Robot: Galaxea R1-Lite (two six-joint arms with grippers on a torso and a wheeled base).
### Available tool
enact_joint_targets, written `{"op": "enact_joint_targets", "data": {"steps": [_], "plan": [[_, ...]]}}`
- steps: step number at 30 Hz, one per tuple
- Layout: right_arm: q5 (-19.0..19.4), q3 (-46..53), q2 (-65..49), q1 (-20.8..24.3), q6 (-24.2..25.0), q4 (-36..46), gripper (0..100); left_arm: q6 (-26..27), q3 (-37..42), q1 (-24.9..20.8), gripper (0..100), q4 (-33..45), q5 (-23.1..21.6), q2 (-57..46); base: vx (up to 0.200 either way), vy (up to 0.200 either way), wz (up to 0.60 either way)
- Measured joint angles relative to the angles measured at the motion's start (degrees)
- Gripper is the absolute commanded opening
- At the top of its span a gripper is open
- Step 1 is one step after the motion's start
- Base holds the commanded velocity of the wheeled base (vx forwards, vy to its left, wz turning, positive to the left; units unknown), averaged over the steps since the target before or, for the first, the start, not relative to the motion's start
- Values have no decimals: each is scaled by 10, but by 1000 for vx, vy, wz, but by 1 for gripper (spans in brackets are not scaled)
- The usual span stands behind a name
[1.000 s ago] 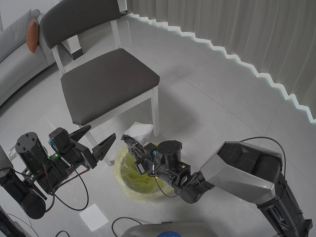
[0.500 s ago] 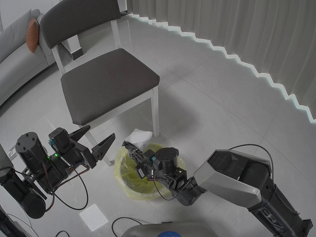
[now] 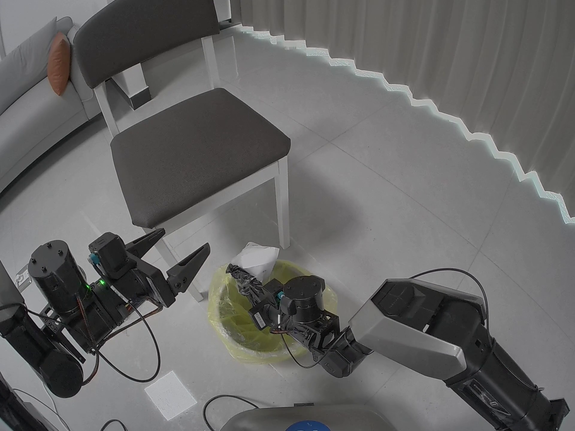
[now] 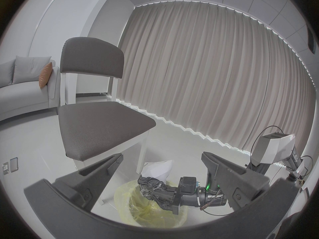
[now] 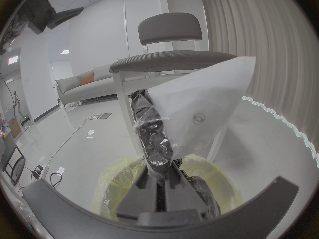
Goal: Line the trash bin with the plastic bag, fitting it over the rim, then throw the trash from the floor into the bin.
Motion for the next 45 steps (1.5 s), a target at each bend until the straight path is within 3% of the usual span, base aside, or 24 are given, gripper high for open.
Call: {"op": "enact_joint_targets", "data": {"steps": [5,6,45], "plan": [[0,-3,5,0,-4,-1,0,0,0,0,100,0,0,0,0,0,0],[0,-3,6,0,-6,-1,100,0,0,0,100,0,-1,0,0,0,0],[-1,-2,-2,-6,-12,-8,100,-7,-21,4,100,0,2,12,0,0,0]]}}
